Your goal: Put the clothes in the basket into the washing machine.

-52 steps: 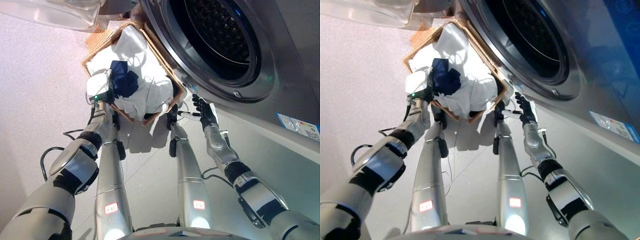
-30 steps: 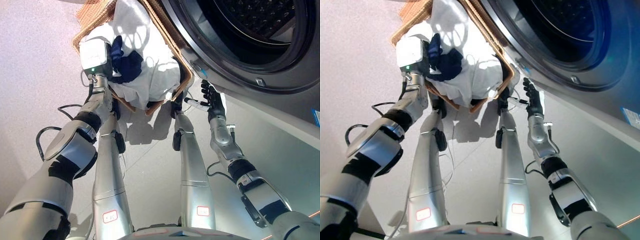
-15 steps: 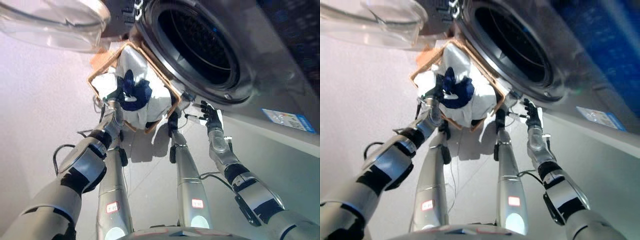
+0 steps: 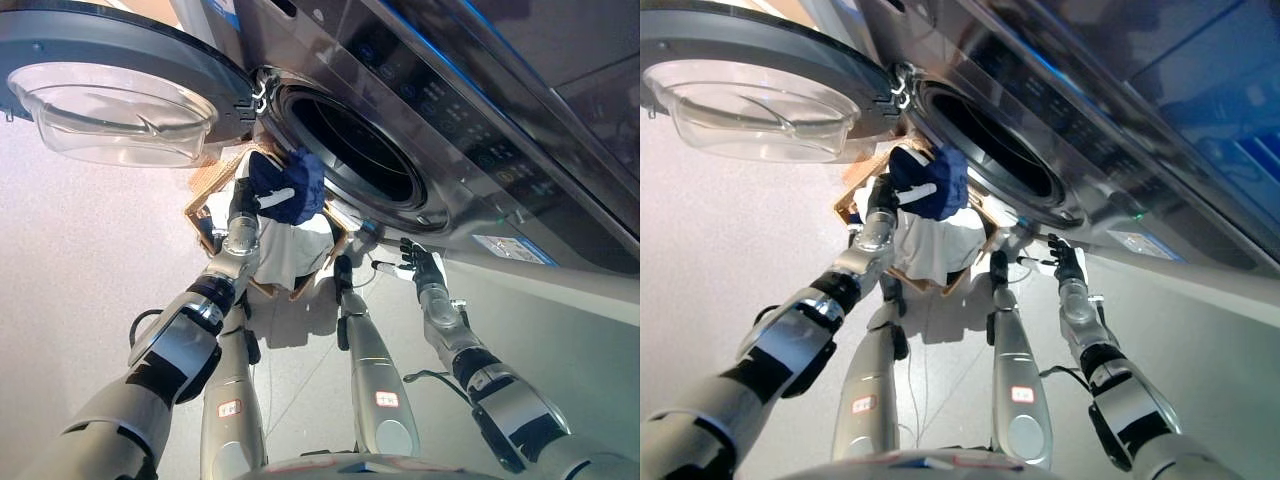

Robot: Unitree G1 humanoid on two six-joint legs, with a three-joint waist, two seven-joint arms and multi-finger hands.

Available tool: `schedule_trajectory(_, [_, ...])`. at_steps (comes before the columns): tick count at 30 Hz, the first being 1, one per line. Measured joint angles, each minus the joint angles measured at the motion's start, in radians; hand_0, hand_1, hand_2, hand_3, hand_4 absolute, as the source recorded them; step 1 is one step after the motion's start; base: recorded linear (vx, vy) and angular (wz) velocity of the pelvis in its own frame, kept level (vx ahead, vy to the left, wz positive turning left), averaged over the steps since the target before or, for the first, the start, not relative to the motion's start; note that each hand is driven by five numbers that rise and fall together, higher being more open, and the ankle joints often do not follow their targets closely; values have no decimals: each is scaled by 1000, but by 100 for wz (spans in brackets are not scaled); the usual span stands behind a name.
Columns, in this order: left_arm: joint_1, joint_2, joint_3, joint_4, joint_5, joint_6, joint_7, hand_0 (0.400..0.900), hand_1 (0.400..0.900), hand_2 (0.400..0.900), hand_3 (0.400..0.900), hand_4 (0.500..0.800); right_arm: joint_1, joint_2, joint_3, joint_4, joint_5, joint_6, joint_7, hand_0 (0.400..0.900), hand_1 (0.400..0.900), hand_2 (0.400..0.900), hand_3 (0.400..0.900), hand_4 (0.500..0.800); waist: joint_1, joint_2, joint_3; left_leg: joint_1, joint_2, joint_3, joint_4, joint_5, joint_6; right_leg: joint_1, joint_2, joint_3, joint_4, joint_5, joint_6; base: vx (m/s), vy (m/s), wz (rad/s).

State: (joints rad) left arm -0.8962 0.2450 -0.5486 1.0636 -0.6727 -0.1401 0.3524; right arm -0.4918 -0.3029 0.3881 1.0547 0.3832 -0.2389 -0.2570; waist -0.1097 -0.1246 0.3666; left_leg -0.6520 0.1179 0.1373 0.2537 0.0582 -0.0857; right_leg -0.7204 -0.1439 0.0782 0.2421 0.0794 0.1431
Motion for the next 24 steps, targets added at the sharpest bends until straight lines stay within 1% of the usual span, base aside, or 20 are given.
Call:
schedule_trajectory(4, [-1, -52, -1, -14, -60, -1, -12, 400, 400, 400, 400, 500, 37, -4, 0, -30, 0, 7, 1, 900, 900, 900, 900, 800, -18, 25, -13, 0, 3, 5, -12, 6, -2, 1, 4, 5, -18, 6, -8, 32, -38, -7])
schedule_trajectory(6, [-5, -83, 1, -16, -96, -1, -16, 400, 400, 400, 400, 500, 56, -5, 0, -47, 0, 17, 0, 900, 900, 900, 900, 800, -34, 45, -23, 0, 3, 8, -26, 13, -1, 0, 5, 10, -35, 17, -4, 36, -26, -17])
schedule_trajectory(8, [-15, -98, 6, -20, -128, -1, -18, 400, 400, 400, 400, 500, 69, -4, 0, -73, 0, 25, 0, 900, 900, 900, 900, 800, -46, 54, -27, 3, 3, 20, -39, 17, -1, -2, 9, 21, -53, 30, 1, 36, -20, -24])
schedule_trajectory(14, [-70, -105, 45, -21, -180, -1, -21, 400, 400, 400, 400, 500, 72, -9, 0, -142, -1, 27, -3, 900, 900, 900, 900, 800, -89, 54, -28, 32, 6, 62, -81, 23, -6, -16, 19, 63, -69, 45, 2, 54, -25, -27])
schedule_trajectory(16, [-92, -106, 46, -21, -194, -1, -21, 400, 400, 400, 400, 500, 75, -12, 0, -157, -1, 28, -6, 900, 900, 900, 900, 800, -95, 54, -28, 51, 6, 83, -100, 25, -8, -17, 23, 80, -71, 46, 2, 51, -30, -19])
schedule_trajectory(18, [-116, -105, 68, -21, -204, -1, -21, 400, 400, 400, 400, 500, 77, -13, 0, -176, -2, 28, -5, 900, 900, 900, 900, 800, -108, 54, -28, 65, 8, 92, -120, 29, -10, -17, 26, 93, -74, 46, 2, 47, -26, -14])
schedule_trajectory(21, [-160, -105, 86, -21, -248, -1, -18, 400, 400, 400, 400, 500, 91, -23, -2, -209, -2, 28, -6, 900, 900, 900, 900, 800, -119, 54, -28, 81, 8, 108, -152, 40, -13, -24, 32, 106, -78, 47, 2, 60, -32, -16])
schedule_trajectory(24, [-204, -103, 110, -21, -285, -4, -11, 400, 400, 400, 400, 500, 102, -26, -2, -218, -2, 33, -6, 900, 900, 900, 900, 800, -132, 54, -28, 98, 8, 110, -190, 54, -20, -26, 40, 109, -86, 50, 0, 44, -29, -10])
